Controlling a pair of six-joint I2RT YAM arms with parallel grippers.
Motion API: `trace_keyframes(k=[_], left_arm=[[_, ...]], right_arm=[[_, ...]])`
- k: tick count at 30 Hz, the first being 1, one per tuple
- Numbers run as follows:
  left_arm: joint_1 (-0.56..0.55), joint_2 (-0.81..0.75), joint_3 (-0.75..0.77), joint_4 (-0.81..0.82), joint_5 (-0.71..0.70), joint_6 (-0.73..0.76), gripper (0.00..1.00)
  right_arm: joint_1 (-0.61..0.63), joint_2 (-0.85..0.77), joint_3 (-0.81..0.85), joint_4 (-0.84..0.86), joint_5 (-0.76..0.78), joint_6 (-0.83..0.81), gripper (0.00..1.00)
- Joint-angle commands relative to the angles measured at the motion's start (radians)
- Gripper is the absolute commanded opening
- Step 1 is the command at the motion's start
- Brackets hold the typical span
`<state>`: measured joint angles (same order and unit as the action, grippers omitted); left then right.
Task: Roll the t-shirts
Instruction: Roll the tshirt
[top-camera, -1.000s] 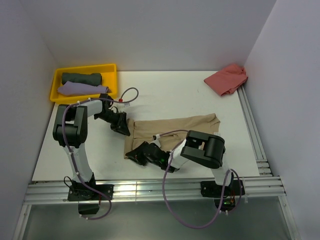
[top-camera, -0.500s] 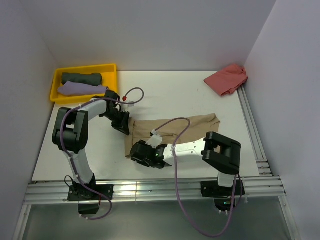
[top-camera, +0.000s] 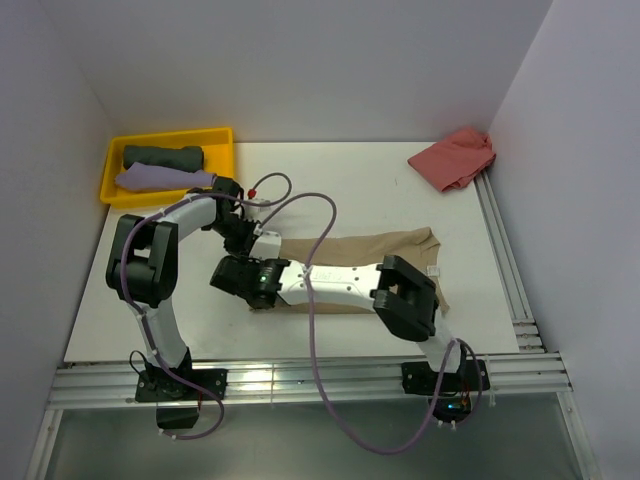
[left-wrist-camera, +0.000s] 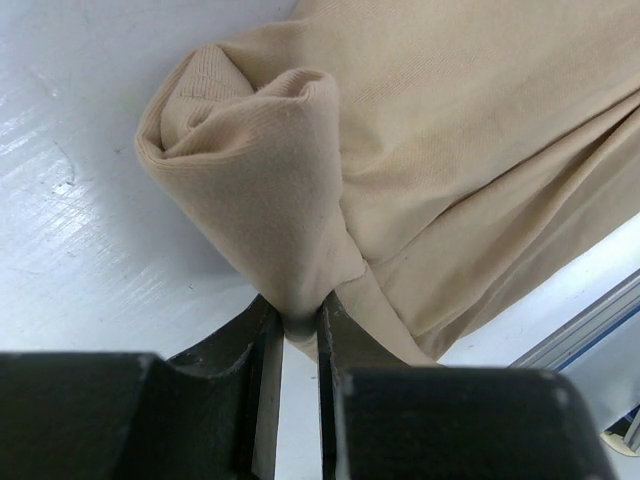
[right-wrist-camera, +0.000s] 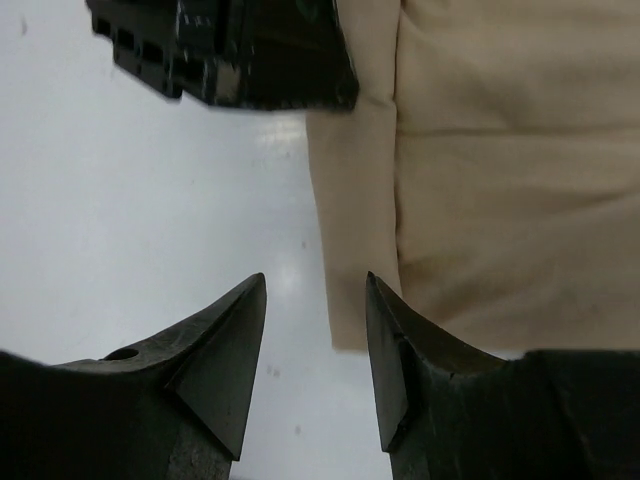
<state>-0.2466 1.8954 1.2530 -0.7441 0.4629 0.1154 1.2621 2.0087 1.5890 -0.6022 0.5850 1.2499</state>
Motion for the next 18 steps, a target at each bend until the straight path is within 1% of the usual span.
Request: trace_keyframes(k=[1,2,6,11,13,18], left_arm=[[-0.008,-0.025,0.043,-0.011,-0.033,0.015,0.08],[-0.008,-0.022,0.048,-0.014,-0.035,0.015,0.08],[-0.014,-0.021,0.048,-0.012,-0.038,0.012,0.08],[-0.022,-0.021,0.043,-0.009,-0.040,0.007,0.08],[-0.023,-0.019,0.046,-0.012,-0.036,0.007,0.08],[-0.028,-0.018,0.048,-0.009,-0.041,0.006,0.08]], right_arm=[[-0.030,0.100,0.127,-0.126,0.098,-0.115,0.52],[-0.033,0.116,0.175,-0.149,0.108,-0.124,0.52],[-0.044,0.185,0.252,-0.154,0.137,-0.179,0.52],[-0.044,0.242,0.344,-0.195,0.157,-0.196,0.51],[-0.043,0.257,0.356,-0.205,0.159,-0.196,0.51],[-0.043,0.271,0.339,-0.162,0.144,-0.204,0.50]])
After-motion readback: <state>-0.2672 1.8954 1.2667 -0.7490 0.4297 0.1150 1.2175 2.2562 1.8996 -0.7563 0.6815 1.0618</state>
